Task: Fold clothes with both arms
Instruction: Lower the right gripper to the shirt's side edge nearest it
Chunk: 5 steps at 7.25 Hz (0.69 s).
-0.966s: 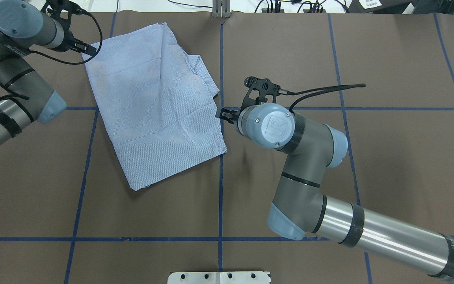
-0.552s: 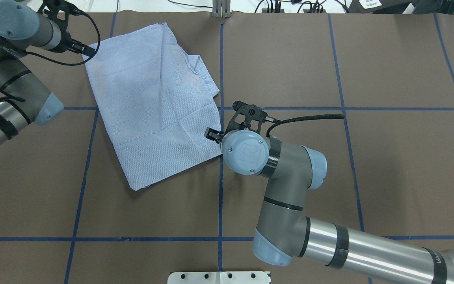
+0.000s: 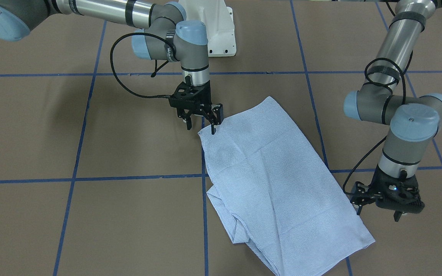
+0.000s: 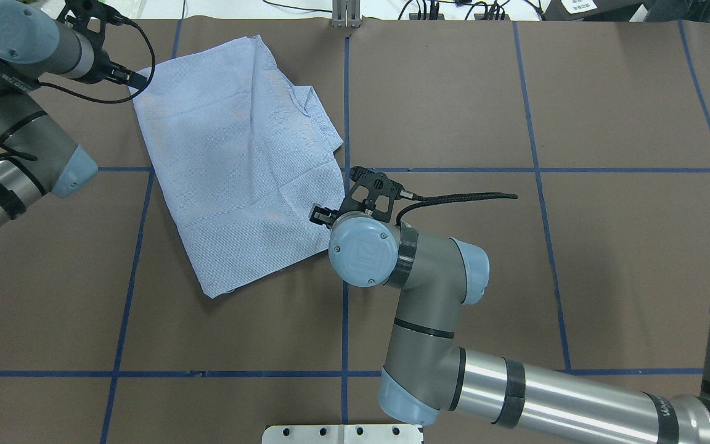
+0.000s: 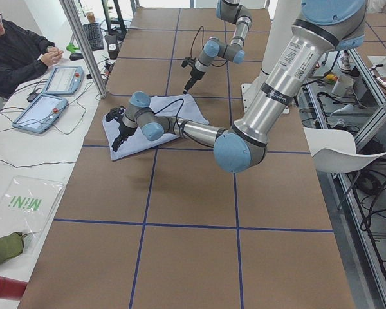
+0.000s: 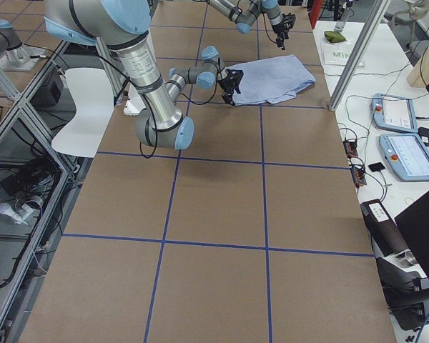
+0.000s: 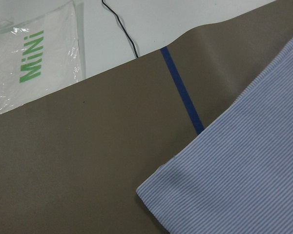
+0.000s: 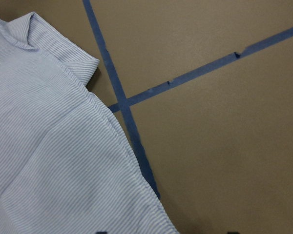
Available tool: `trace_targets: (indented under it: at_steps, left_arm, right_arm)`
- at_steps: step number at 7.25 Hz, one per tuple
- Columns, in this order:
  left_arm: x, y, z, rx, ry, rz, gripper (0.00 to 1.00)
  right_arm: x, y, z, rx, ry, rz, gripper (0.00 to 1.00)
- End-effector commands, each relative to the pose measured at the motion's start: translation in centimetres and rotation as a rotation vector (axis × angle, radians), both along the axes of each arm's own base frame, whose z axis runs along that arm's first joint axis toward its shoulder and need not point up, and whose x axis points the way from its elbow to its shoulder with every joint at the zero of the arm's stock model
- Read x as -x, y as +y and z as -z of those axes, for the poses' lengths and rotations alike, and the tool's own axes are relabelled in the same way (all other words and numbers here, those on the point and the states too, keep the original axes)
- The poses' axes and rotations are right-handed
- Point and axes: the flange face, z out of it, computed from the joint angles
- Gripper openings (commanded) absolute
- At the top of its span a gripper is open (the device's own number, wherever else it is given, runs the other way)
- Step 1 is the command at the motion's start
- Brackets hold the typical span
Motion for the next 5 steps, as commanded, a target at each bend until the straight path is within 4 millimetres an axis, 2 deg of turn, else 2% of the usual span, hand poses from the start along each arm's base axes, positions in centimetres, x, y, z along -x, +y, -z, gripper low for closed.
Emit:
trace_targets:
  at_steps: [1,4,5]
  left_arm:
    - [0.1,0.2,0.0,0.0,0.001,-0.001,1.0]
    - [0.0,0.2,0.0,-0.001,0.0,-0.004,1.0]
    - [0.0,0.2,0.0,-0.001,0.0,-0.004,1.0]
  right_arm:
    - [1.0,0.0,-0.3,-0.008,0.02,-0.01,0.8]
    - [2.4,-0.4,-0.8,-0.009,0.047,-0.015,0.77]
    - [2.4,-0.4,-0.5,-0.009,0.044,-0.017,0.7]
